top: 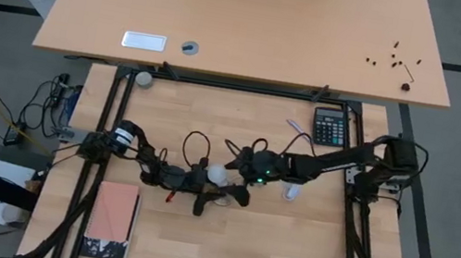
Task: Screw lightbulb
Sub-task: Insert the lightbulb on the lamp
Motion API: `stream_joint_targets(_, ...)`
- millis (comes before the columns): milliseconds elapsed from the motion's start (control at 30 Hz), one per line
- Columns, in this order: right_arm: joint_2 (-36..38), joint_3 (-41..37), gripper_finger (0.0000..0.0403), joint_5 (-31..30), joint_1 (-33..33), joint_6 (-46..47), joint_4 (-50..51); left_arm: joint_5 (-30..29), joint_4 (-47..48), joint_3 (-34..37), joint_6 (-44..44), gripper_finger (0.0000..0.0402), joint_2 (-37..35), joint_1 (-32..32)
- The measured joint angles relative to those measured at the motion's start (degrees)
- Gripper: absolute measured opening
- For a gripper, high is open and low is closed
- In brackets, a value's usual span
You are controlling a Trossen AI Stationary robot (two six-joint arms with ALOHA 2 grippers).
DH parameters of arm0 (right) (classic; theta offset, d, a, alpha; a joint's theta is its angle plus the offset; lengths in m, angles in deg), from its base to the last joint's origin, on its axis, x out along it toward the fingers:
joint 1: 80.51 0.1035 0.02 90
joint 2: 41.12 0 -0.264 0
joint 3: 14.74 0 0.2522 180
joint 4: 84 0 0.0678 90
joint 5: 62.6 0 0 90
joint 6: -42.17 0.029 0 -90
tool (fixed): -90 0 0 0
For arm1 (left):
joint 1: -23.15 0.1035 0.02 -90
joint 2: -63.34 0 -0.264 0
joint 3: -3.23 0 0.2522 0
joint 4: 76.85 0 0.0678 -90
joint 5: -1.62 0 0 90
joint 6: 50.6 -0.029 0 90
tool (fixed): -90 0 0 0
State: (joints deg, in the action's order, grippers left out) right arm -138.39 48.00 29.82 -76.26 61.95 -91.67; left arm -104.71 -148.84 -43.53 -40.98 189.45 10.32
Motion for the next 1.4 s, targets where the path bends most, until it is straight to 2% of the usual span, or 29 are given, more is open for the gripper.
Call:
stream_joint_targets(300,-4.1,2.7,0.0388,0.1,-0.3,-1.9,-1.7,0.5,0.5,-0.2,-0.1,0.0194,0.0,0.0)
stream_joint_targets(533,-6.5,2.9,0.0348,0.0,-0.4,-2.0,-7.0,0.4,0.8,-0.4,-0.1,0.0194,0.0,0.0)
stream_joint_targets(967,-6.8,2.8,0.0273,-1.3,-0.6,-3.5,-8.5,0.3,1.2,-0.5,0.0,0.0194,0.0,0.0)
stream_joint_targets(1267,-3.7,2.8,0.0278,-1.4,-0.1,-5.3,-6.5,0.3,1.1,-0.5,0.1,0.0194,0.0,0.0)
stream_joint_targets(1400,-1.8,2.8,0.0277,-4.6,1.4,-8.1,-4.6,0.0,0.4,-0.5,1.0,0.0194,0.0,0.0)
